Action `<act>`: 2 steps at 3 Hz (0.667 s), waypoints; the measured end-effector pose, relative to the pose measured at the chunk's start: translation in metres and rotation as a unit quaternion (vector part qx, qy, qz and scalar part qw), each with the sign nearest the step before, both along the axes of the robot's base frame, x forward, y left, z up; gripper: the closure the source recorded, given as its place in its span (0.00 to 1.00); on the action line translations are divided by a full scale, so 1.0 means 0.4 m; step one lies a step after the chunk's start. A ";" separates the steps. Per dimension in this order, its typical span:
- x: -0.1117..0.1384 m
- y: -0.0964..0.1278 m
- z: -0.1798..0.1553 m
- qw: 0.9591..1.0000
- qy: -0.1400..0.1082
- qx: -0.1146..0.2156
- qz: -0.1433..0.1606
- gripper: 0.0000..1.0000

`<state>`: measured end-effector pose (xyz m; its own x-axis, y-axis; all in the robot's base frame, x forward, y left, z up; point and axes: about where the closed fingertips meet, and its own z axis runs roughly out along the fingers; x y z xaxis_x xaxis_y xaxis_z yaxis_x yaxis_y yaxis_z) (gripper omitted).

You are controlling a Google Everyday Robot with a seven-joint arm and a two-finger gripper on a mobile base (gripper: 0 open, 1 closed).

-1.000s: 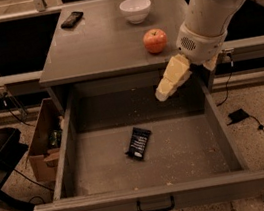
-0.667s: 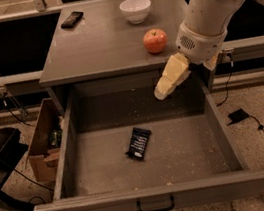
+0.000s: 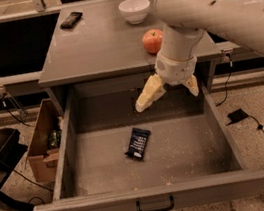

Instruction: Pick rxbar blueberry from top drawer and place on counter

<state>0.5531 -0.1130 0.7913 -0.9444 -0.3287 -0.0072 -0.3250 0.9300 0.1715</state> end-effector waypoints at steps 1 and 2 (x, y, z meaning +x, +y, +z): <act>0.027 -0.010 -0.174 0.993 0.049 -0.003 -0.108 0.00; 0.067 -0.014 -0.278 0.986 0.053 0.012 -0.158 0.00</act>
Offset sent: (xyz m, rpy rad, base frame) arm 0.0472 -0.0098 -0.1546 0.0585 0.1119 -0.4364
